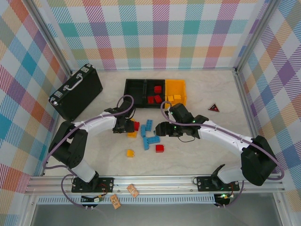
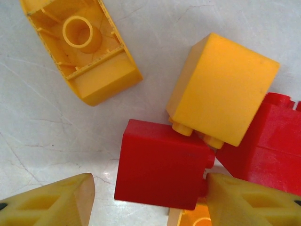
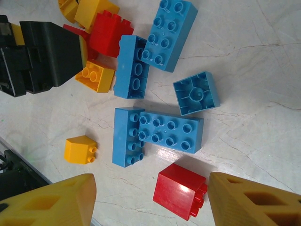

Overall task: Sort the legos into containers by color
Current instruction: Pick up the lego from the center of the table, then place the lego in the container.

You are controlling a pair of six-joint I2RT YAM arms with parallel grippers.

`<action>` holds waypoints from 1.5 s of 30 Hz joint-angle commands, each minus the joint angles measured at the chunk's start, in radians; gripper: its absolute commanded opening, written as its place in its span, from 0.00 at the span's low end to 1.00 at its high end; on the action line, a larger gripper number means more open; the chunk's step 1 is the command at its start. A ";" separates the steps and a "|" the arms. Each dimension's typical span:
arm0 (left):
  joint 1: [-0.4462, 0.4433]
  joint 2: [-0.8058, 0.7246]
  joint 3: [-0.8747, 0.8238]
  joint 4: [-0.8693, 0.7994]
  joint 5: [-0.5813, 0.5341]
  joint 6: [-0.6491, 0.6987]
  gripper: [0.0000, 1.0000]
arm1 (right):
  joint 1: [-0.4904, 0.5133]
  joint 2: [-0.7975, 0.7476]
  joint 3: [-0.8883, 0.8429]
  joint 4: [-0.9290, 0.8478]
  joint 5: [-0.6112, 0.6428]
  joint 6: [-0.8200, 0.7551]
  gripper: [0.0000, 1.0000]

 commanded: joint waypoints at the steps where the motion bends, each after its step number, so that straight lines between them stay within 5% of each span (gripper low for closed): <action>1: 0.018 0.023 0.005 0.011 0.004 0.017 0.60 | 0.006 -0.005 0.000 -0.001 0.009 -0.004 0.64; 14: 0.036 0.061 0.006 0.027 0.004 0.024 0.52 | 0.006 -0.006 -0.015 0.007 0.017 0.004 0.64; 28: 0.035 -0.013 0.005 -0.028 0.007 0.004 0.31 | 0.006 -0.012 -0.025 0.015 0.018 0.014 0.64; 37: 0.034 -0.164 0.035 -0.103 0.024 -0.024 0.31 | 0.003 -0.031 -0.006 -0.004 0.064 0.013 0.64; 45: 0.010 -0.130 0.166 -0.099 0.090 -0.050 0.32 | -0.030 -0.085 -0.016 0.011 0.067 0.026 0.65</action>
